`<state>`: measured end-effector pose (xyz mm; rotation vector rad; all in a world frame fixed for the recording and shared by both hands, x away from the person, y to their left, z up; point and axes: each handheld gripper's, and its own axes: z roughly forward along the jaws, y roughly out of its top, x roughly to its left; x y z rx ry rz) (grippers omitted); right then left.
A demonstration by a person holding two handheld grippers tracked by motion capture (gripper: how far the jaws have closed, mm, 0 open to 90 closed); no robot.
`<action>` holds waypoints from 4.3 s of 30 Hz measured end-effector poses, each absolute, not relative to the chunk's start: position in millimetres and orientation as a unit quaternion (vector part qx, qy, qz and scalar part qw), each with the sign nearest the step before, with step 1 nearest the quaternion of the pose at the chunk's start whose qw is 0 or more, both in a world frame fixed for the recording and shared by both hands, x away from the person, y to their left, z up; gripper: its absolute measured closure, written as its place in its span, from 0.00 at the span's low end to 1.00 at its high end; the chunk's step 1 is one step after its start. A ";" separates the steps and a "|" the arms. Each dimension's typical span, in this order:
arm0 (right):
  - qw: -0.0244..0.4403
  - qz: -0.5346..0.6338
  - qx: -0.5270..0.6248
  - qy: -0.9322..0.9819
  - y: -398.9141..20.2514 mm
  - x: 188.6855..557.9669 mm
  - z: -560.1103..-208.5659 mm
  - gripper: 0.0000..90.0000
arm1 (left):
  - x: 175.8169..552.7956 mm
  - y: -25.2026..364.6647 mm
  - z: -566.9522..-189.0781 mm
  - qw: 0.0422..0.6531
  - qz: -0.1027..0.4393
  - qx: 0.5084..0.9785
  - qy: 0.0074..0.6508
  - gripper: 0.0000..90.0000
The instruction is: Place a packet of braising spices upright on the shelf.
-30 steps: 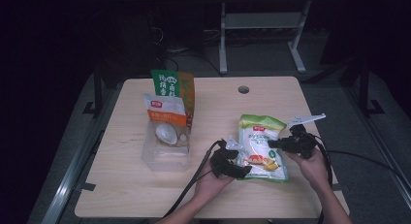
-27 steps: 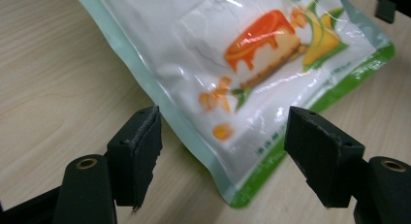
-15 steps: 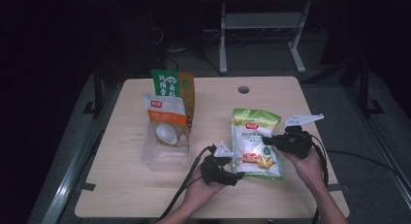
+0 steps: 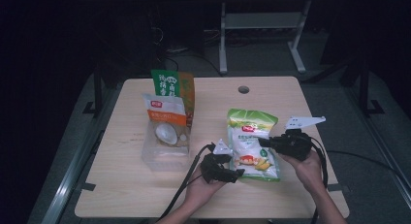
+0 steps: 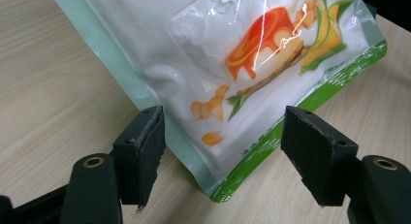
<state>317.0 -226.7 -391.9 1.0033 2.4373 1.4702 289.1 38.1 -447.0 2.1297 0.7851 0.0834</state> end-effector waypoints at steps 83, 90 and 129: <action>0.099 0.574 0.135 0.801 -13.5 346.4 -300.2 0.96 | 207.2 104.1 -433.1 0.445 0.009 0.864 0.235 0.30; 0.110 0.554 0.134 0.814 13.6 353.0 -317.3 0.96 | 204.7 107.4 -432.9 0.445 0.008 0.864 0.237 0.30; -0.068 0.456 0.180 0.869 43.8 398.5 -350.0 0.64 | 200.6 107.8 -437.2 0.447 0.008 0.863 0.237 0.30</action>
